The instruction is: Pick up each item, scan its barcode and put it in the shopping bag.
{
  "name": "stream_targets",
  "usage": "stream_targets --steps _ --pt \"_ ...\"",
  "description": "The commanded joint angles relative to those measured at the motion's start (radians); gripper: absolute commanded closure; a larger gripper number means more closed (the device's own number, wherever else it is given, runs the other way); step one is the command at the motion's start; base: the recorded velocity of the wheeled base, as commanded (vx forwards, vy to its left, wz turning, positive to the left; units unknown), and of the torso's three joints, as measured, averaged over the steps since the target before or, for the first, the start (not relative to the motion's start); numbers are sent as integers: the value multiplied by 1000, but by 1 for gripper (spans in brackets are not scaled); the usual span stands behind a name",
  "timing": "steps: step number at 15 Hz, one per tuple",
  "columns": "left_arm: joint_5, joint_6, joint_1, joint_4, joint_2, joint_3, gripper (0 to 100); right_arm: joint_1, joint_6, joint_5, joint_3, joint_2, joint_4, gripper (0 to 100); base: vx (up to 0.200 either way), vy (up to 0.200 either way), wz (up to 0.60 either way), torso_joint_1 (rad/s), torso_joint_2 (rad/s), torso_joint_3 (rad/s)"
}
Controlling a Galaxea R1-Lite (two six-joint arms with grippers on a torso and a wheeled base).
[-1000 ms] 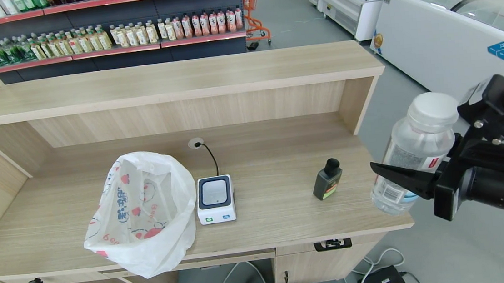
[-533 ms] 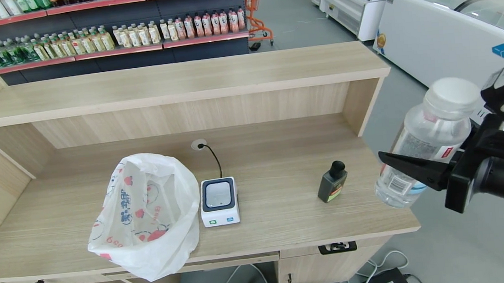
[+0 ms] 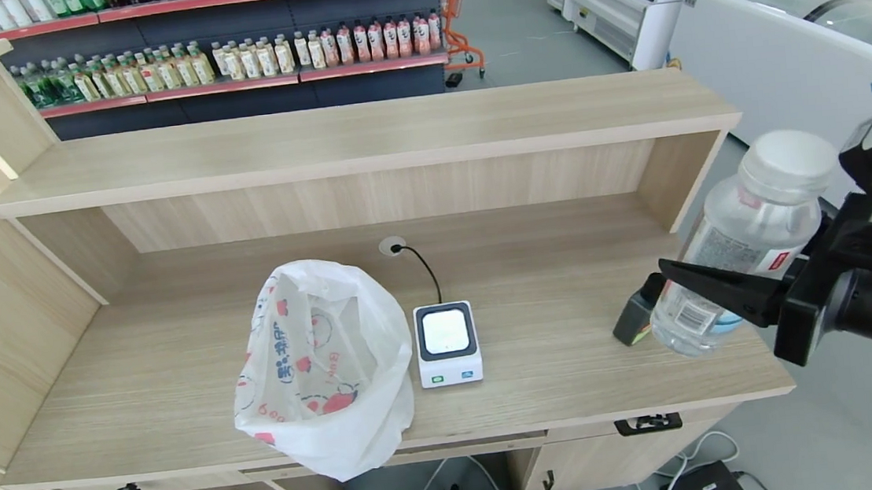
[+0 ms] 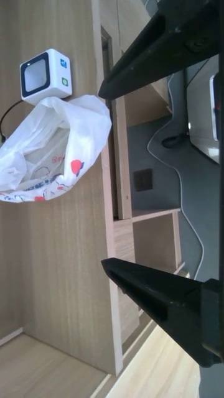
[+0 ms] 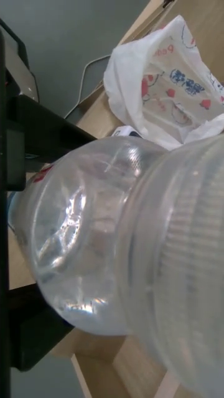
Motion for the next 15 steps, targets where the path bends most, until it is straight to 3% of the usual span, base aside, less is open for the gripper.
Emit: stream_targets --steps 1,4,7,11,15 --pt "-1 3 0 0 0 0 0 -44 -23 3 -9 71 -39 100 0 200 0 -2 2 2" --pt "0 10 0 0 0 0 0 -111 -94 66 -27 263 -259 100 0 200 0 5 1 5" --pt "0 6 0 0 0 0 0 -206 -255 227 -116 490 -499 100 0 67 0 1 1 1" --pt "0 6 0 0 0 0 0 -208 -283 357 -274 680 -618 100 0 0 0 0 0 0" --pt "0 6 0 0 0 0 0 -175 -304 492 -291 776 -740 100 0 0 0 0 0 0"
